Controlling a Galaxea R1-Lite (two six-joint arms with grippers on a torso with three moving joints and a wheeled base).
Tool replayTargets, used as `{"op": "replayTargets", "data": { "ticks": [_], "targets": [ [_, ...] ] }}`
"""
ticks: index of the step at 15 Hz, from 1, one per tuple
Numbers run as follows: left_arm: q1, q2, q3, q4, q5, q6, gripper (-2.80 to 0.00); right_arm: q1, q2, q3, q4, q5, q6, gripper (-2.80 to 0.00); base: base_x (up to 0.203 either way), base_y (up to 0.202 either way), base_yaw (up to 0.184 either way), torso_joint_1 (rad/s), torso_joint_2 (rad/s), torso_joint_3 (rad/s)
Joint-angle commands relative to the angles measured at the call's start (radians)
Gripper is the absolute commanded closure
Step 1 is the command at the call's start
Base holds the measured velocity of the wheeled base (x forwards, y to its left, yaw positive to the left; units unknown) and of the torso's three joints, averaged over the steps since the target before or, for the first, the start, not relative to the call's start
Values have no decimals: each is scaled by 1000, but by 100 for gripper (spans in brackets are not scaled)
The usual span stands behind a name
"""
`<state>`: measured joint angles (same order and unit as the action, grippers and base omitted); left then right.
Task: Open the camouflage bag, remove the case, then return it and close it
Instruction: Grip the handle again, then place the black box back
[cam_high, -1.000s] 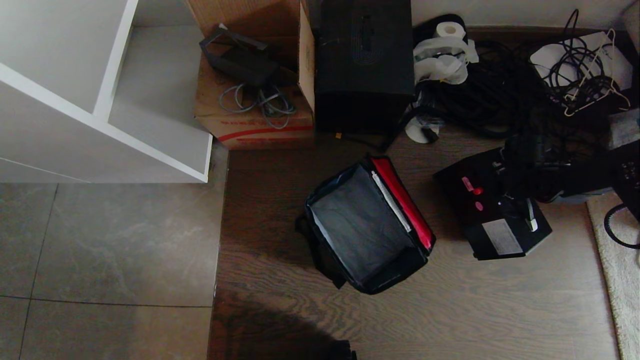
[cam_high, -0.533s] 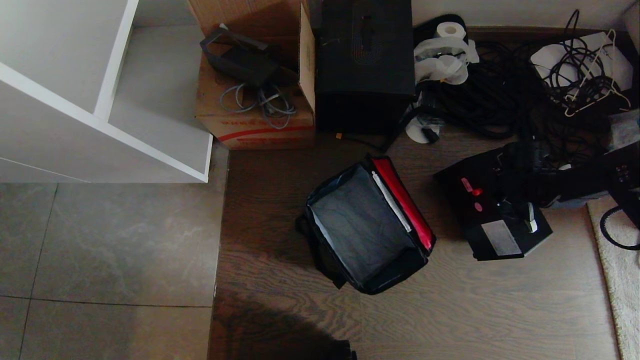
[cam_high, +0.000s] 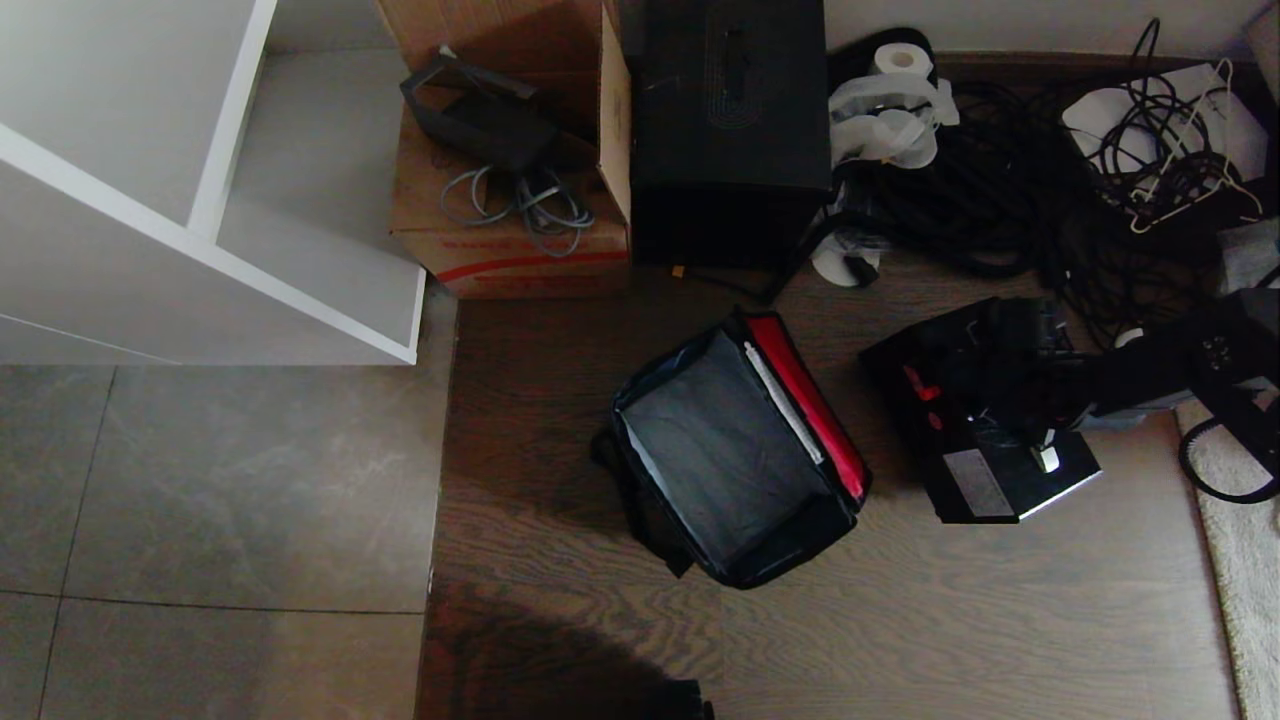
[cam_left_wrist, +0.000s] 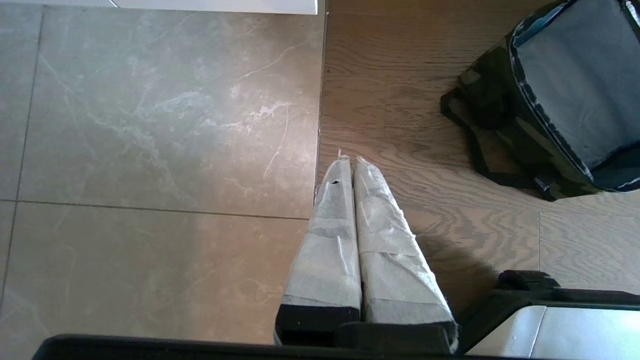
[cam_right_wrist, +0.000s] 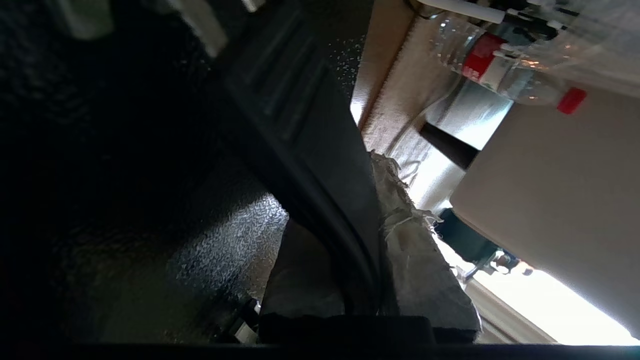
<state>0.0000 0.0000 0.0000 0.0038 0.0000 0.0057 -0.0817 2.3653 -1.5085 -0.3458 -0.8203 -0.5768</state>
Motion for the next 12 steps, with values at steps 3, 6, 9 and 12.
{"op": "replayTargets", "data": {
  "ticks": [3, 6, 9, 12],
  "targets": [
    [0, 0, 0, -1, 0, 0, 0, 46, -74, 49, -12, -13, 21, 0, 0, 0, 0, 0, 0, 0],
    [0, 0, 0, -1, 0, 0, 0, 52, -155, 55, -5, -24, 23, 0, 0, 0, 0, 0, 0, 0],
    [0, 0, 0, 0, 0, 0, 0, 57, -245, 91, 10, -26, 20, 0, 0, 0, 0, 0, 0, 0],
    [0, 0, -1, 1, 0, 0, 0, 66, -327, 158, 25, -27, 20, 0, 0, 0, 0, 0, 0, 0]
  ]
}}
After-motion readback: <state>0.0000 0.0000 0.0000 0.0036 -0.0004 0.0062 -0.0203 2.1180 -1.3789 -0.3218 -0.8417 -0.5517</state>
